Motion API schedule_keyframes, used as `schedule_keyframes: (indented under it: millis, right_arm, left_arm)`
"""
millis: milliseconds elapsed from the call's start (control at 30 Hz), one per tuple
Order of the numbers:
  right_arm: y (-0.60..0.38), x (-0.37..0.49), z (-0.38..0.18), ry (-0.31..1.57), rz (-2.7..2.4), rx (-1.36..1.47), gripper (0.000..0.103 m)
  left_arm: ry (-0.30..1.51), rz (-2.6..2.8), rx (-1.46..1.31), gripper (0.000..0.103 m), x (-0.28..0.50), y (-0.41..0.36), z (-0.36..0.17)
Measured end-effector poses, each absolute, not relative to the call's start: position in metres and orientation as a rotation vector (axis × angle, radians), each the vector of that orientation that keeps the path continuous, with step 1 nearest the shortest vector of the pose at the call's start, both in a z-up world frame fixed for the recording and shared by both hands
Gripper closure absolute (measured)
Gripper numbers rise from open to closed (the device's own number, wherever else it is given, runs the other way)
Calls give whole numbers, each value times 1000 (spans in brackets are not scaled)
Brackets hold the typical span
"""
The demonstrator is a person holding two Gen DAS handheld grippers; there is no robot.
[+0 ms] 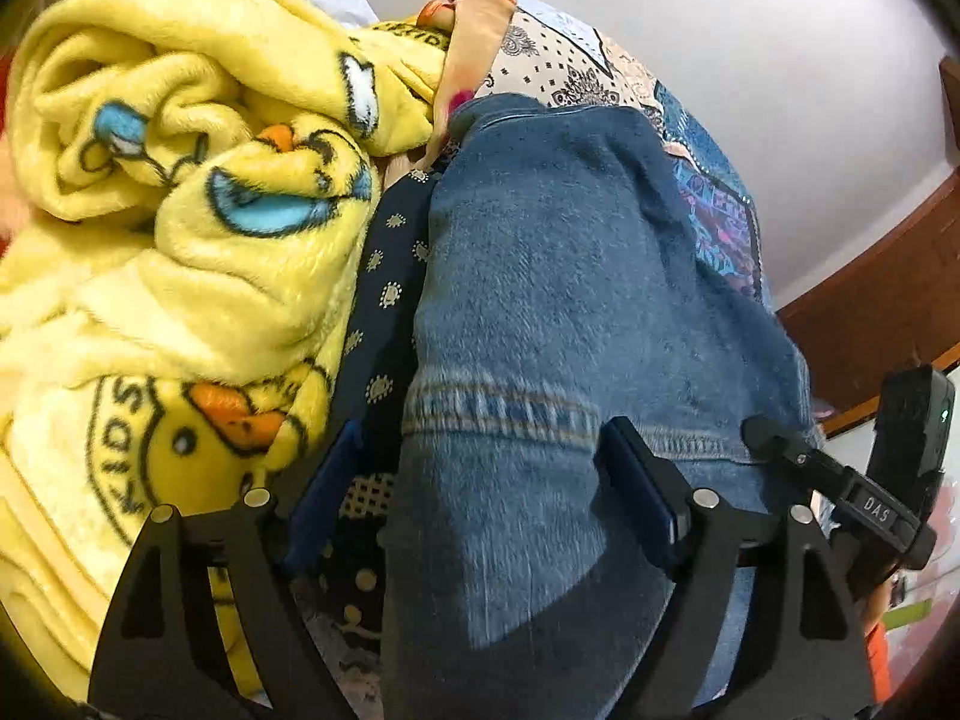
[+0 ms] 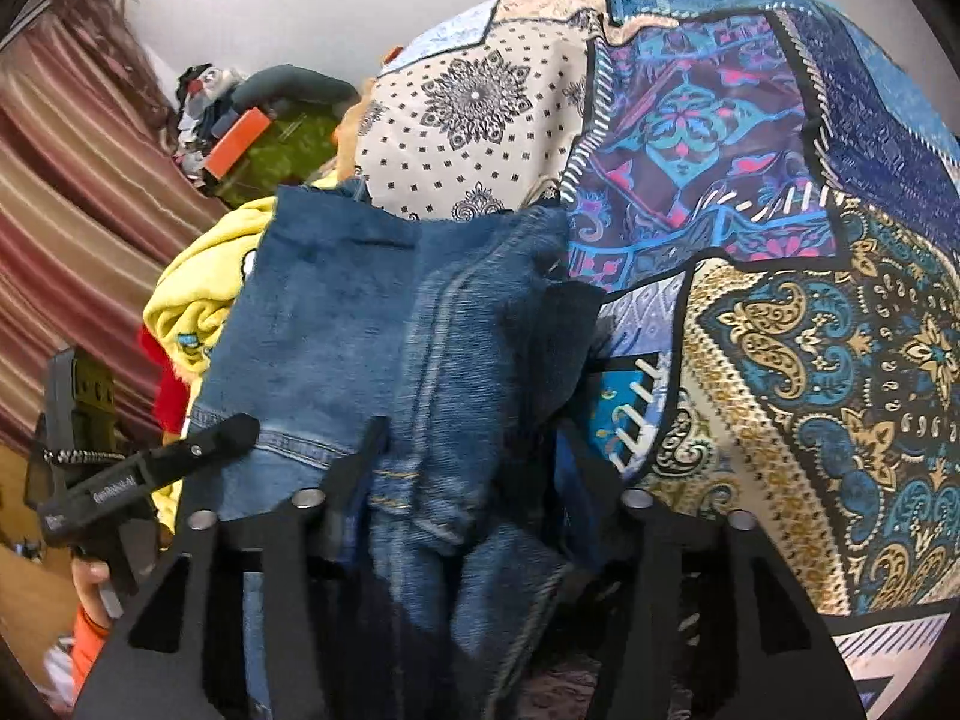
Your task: Fold large clothes
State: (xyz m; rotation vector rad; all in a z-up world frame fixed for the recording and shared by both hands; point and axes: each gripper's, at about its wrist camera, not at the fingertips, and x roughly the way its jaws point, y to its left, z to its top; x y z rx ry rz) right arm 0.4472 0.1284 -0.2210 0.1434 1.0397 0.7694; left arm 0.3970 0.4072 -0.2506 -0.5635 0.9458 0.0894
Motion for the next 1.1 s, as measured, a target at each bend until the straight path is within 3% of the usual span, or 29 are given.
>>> schedule_keyframes:
  millis: [300, 667, 1100]
  right_arm:
    - [112, 397, -206, 1032, 744, 11, 28]
    - [77, 329, -183, 1026, 747, 13, 27]
    - [30, 212, -25, 551, 832, 65, 27]
  left_arm:
    - [966, 172, -360, 18, 344, 365, -222]
    - [969, 230, -322, 16, 253, 335, -205]
    - [504, 170, -232, 16, 148, 271, -34]
